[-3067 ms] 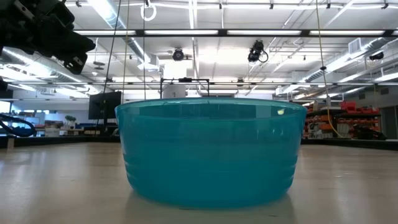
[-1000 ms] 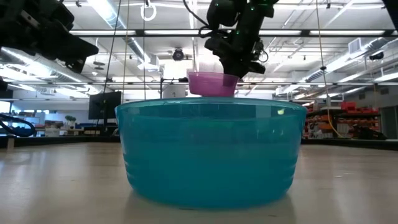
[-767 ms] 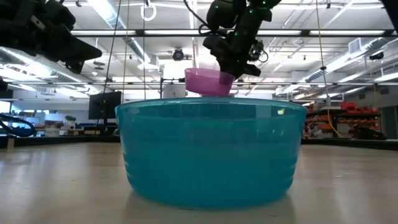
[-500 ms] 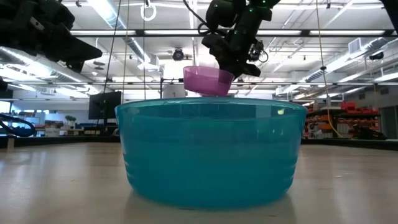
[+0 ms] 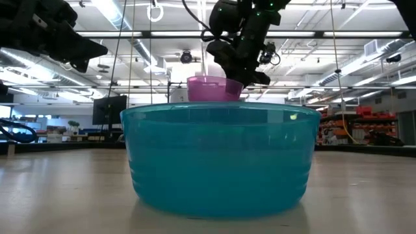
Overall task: Nest bowls inside each other
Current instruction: Stack the violet bowl on top of the yellow bowl
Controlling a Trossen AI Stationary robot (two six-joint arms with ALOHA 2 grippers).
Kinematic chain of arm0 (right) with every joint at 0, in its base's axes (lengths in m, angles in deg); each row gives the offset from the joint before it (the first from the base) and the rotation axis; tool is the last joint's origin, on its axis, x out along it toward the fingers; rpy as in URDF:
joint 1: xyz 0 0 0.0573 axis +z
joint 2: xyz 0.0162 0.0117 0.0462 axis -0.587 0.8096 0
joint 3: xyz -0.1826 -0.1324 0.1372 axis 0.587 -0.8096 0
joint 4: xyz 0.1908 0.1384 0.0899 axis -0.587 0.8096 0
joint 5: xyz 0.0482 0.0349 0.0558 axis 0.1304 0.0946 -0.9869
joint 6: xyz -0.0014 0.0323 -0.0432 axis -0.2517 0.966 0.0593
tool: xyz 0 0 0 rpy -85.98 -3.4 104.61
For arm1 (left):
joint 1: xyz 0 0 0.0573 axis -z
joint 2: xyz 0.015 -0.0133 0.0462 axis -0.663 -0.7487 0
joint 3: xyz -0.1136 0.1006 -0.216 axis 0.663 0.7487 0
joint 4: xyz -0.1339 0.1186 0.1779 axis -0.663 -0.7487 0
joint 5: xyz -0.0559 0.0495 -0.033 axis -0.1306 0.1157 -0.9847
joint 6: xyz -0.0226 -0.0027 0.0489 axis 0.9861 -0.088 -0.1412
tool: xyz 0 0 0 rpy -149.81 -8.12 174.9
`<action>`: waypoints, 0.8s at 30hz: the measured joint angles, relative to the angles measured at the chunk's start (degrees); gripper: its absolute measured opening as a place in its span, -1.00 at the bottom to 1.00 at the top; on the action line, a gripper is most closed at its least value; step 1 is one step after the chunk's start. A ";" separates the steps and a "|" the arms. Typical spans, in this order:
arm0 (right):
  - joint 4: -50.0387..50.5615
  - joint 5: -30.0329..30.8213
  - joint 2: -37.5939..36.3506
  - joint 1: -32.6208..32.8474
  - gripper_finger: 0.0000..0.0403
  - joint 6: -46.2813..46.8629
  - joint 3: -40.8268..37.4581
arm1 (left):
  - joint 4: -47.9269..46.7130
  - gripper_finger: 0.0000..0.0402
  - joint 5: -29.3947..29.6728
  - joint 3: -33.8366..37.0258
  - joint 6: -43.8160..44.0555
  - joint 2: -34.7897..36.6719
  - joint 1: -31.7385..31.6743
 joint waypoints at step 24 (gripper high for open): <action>-2.03 0.34 8.15 -4.57 -1.00 -5.06 -0.15 | -0.20 -0.88 0.02 0.00 -2.40 0.02 -0.04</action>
